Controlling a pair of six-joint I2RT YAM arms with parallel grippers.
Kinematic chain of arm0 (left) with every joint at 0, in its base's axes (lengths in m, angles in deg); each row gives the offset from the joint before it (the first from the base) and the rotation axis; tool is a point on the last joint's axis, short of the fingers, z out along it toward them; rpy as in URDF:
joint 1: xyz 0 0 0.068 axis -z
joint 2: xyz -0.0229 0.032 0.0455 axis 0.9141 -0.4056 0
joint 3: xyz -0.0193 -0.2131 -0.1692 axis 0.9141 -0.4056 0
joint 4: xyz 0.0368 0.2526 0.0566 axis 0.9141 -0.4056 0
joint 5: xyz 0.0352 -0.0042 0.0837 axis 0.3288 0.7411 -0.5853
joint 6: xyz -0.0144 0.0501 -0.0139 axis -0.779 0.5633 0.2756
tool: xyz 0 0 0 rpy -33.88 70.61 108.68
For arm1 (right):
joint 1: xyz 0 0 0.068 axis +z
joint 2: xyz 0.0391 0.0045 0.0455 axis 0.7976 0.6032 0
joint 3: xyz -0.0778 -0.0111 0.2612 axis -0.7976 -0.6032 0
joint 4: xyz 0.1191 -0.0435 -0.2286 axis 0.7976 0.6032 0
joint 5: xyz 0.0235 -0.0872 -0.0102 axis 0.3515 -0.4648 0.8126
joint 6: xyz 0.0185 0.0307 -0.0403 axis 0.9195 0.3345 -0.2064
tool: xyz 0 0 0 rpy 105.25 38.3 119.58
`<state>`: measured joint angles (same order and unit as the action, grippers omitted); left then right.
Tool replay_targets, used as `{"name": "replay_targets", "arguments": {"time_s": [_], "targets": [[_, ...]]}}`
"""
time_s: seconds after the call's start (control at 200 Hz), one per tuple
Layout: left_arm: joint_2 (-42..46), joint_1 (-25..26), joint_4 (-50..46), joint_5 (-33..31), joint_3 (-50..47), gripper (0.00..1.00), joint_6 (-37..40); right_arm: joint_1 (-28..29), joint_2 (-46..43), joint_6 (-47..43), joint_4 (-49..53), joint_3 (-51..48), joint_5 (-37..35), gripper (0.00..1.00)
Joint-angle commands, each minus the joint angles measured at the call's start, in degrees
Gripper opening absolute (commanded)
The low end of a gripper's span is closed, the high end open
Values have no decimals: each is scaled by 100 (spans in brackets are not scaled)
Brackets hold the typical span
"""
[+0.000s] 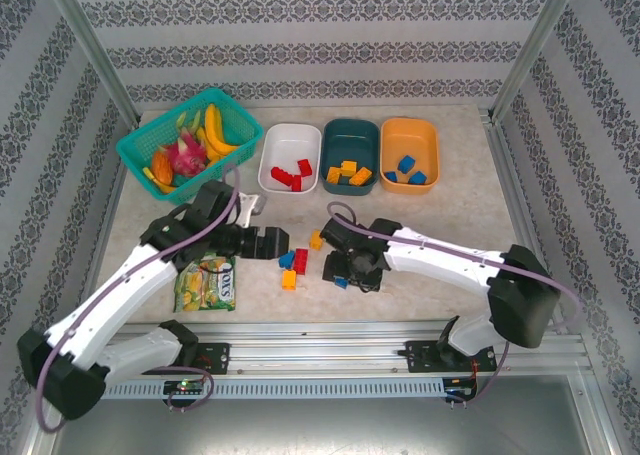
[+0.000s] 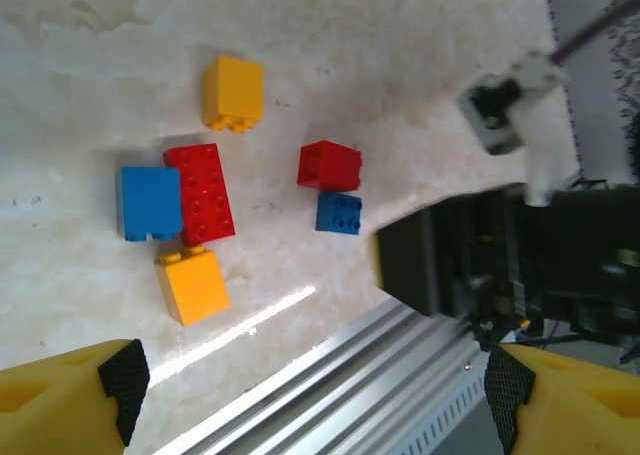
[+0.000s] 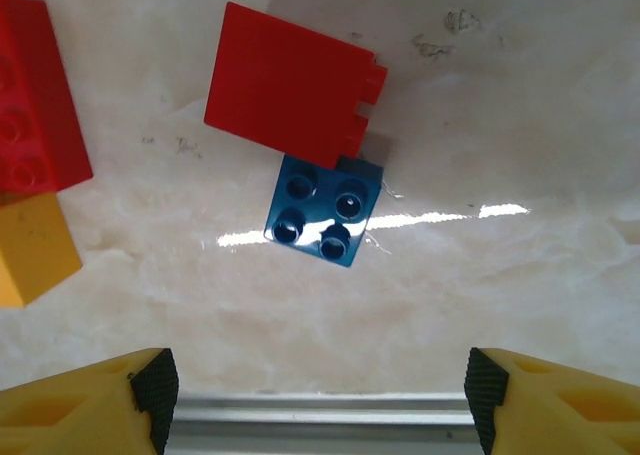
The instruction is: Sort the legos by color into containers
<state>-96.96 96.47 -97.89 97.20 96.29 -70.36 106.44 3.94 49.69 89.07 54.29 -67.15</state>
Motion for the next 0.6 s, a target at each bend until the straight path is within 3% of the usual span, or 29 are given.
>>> {"name": "replay_targets", "arguments": {"time_s": [0.0, 0.2, 0.6], "targets": [[458, 63, -162, 175, -170, 89, -130, 90, 331, 738, -161, 67, -573, 77], [871, 63, -335, 186, -281, 89, -219, 148, 825, 1094, -500, 53, -665, 74], [1103, 64, -537, 262, -272, 89, -188, 170, 1372, 1357, -840, 31, -625, 47]]}}
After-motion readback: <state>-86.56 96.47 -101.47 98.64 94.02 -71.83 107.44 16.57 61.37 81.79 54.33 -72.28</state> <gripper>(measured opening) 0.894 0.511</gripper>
